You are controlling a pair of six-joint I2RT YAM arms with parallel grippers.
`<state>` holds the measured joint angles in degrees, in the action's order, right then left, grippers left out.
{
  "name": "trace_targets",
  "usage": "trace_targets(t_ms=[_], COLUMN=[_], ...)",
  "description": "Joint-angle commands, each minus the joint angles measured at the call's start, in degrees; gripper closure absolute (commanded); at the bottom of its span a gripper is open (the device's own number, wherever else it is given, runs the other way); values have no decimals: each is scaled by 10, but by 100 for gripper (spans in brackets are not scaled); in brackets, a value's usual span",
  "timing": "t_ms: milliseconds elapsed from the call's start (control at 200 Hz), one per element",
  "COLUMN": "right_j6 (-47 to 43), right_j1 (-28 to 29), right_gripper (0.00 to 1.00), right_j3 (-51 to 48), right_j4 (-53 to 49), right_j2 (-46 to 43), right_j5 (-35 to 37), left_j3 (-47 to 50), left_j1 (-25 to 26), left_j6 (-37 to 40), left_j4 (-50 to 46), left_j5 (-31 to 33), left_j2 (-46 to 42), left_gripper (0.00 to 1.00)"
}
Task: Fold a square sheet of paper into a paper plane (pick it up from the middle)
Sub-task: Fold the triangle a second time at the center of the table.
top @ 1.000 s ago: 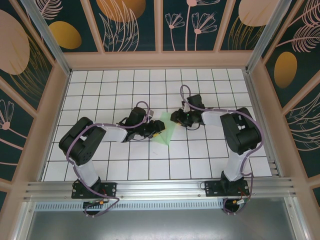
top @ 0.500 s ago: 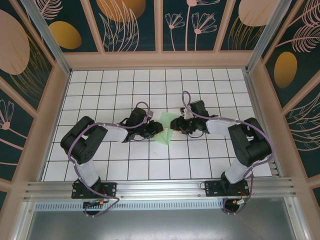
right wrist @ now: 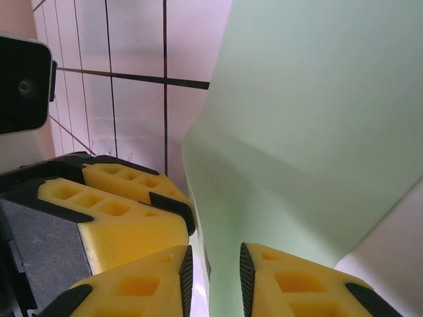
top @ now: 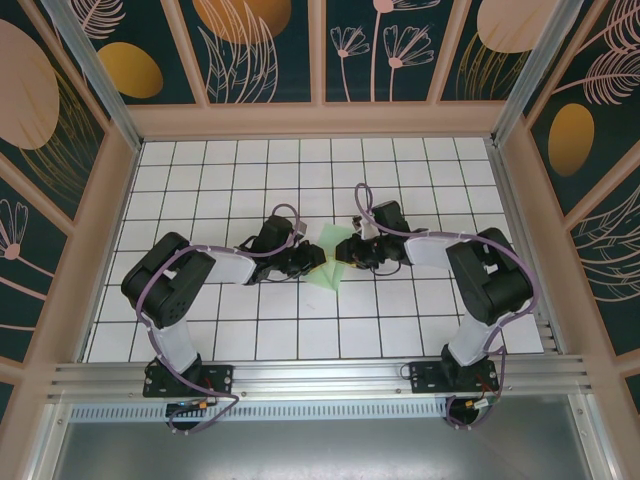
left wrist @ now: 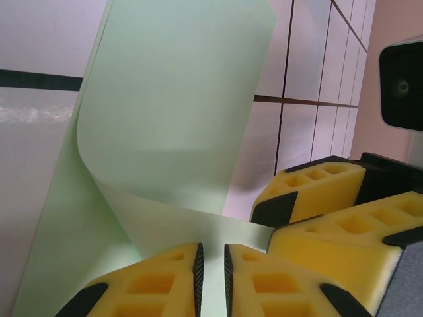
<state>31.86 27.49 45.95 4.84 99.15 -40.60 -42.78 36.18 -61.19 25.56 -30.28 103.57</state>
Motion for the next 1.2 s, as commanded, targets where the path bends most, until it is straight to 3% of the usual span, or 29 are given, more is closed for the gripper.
trace_targets(t_ms=[0, 170, 265, 585, 1191], right_j6=[-2, -5, -13, -41, -60], right_j1=[5, 5, 4, 3, 2], right_gripper=[76, 89, 92, 92, 92], right_j3=[16, 12, 8, 13, 41], right_j4=[15, 10, -4, -45, -76], right_j2=[16, 17, 15, 20, 30], right_j5=[-16, 2, 23, 68, 101], left_j3=[-5, -5, -5, -9, -39], left_j1=[3, 4, 3, 4, 18], left_j6=[1, -2, -5, -12, 6], left_j4=[20, 32, 44, 79, 39], left_j5=[-17, -29, -39, -63, -54], left_j2=[13, 15, 13, 20, 48], left_gripper=[80, 80, 78, 76, 78])
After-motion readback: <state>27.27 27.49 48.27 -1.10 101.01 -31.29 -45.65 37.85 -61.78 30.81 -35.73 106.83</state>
